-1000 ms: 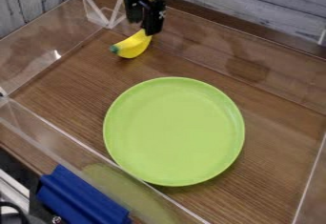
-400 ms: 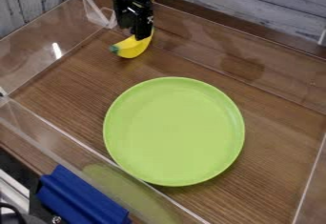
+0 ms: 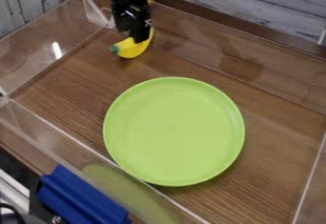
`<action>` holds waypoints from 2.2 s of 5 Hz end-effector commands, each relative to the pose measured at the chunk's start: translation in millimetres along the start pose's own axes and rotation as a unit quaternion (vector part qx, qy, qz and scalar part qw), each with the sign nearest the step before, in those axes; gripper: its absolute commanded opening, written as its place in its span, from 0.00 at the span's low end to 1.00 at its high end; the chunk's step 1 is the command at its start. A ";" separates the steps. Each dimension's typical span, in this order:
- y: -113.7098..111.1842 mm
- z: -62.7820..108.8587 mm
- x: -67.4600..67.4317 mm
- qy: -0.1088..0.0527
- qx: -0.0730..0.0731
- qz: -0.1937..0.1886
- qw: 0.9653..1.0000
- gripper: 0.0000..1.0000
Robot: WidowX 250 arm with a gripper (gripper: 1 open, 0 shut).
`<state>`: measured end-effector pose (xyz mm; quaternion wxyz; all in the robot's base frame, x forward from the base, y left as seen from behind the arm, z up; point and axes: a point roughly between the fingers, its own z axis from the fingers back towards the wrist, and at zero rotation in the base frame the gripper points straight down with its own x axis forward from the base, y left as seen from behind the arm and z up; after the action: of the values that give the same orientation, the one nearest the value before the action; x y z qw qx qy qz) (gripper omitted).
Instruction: Put the banana on top of the green plate
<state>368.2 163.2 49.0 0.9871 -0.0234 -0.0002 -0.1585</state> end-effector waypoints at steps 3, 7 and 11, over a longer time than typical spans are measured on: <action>9.5 9.5 -2.2 -0.027 0.012 0.008 1.000 1.00; 15.3 -9.8 -0.3 -0.028 0.007 0.011 1.000 1.00; 7.3 2.4 -4.8 -0.025 0.017 0.016 0.999 0.00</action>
<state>360.2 169.7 22.7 0.9898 -0.0306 0.0001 -0.1388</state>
